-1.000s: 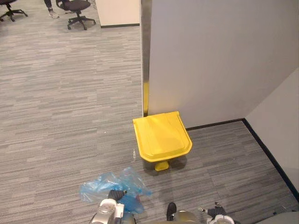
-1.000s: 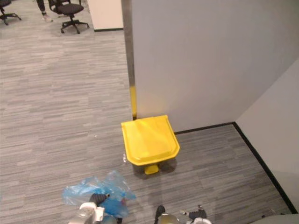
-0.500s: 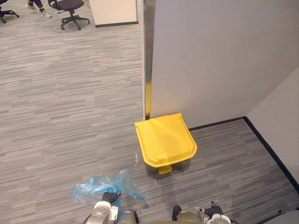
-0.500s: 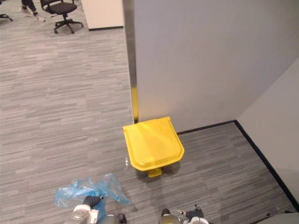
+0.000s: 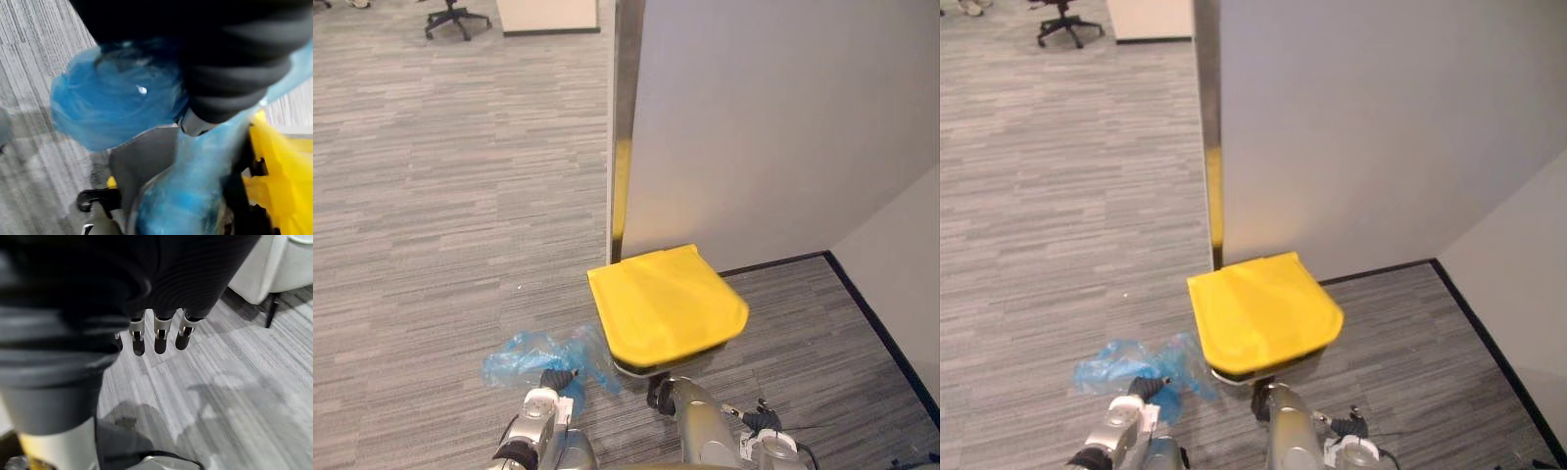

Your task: Gather rubbish on tea table into small bin, then transfer packed bag to large trash can.

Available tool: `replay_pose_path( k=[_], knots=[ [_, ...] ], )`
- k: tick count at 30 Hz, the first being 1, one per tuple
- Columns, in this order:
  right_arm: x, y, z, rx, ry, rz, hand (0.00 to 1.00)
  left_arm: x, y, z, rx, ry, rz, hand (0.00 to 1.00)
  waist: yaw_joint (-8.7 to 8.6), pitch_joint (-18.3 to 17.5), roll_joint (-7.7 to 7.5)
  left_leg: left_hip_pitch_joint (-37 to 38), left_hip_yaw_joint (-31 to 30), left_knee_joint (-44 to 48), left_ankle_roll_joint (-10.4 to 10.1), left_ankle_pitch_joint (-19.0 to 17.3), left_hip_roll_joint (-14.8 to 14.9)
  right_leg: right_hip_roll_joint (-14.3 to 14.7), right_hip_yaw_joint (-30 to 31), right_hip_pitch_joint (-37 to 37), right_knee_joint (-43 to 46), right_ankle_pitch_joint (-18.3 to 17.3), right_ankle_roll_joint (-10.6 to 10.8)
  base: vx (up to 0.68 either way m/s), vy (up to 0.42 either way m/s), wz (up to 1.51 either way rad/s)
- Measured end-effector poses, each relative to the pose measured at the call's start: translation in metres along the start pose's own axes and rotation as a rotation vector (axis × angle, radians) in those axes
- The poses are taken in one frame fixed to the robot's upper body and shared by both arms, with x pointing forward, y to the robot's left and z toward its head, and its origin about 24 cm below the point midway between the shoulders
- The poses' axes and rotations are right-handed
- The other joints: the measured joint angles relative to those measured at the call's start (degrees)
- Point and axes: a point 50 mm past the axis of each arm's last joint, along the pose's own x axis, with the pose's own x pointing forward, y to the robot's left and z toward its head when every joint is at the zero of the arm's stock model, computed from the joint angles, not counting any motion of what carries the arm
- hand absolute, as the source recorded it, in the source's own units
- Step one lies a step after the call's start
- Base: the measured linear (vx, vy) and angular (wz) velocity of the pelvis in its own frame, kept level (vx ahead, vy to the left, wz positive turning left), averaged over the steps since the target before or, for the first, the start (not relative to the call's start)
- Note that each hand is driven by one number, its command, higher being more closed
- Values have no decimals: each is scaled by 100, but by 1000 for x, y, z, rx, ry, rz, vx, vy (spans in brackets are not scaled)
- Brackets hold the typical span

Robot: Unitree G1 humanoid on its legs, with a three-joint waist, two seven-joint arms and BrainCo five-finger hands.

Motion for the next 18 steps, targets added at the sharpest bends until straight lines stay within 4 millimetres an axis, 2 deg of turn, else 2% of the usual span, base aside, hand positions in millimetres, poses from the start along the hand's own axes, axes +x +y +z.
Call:
replay_pose_path(
  k=[1,2,6,9,12,14,15,18],
  knots=[
    [-1,1,-2,-10,9,3,0,1,4,2,7,-2,18,100,15,-40,6,186,-44,-368,-115,129,91,70,-178,63,66,-237,0,252,-151,35],
    [-1,2,-2,-40,7,7,0,1,7,3,23,-9,24,100,19,-102,-17,240,-93,-592,-103,335,144,136,-258,57,81,-389,38,251,-142,28],
    [0,3,-3,-60,10,20,0,-2,4,-6,19,11,13,100,16,-393,-4,266,-69,-965,2,931,196,215,-351,60,24,-459,63,236,-114,5],
    [2,5,-1,-108,8,39,0,-2,4,0,16,-16,10,100,17,-493,-9,266,-103,-1286,-73,1168,192,210,-410,65,-83,-437,29,130,-42,17],
    [4,13,17,-177,-55,80,0,-2,7,2,24,-28,16,100,25,-511,-12,255,-142,-1477,-95,1179,196,249,-387,57,-253,-309,-114,-60,3,10],
    [3,32,32,-230,-116,140,0,-3,9,0,32,-27,14,100,55,-679,-6,36,-280,-1680,-108,1171,185,274,-317,-195,-393,-128,-59,-151,-17,8],
    [1,40,40,-249,-147,166,0,-3,10,1,33,-30,14,100,79,-738,-74,-112,-352,-1720,-123,1163,177,260,-340,-294,-480,-28,-43,-168,-39,14],
    [-2,63,76,-293,-263,226,0,-1,11,8,24,-47,17,100,206,-717,-62,-660,-577,-1616,-271,1200,156,242,-420,-555,-780,312,80,-191,-69,23]
  ],
)
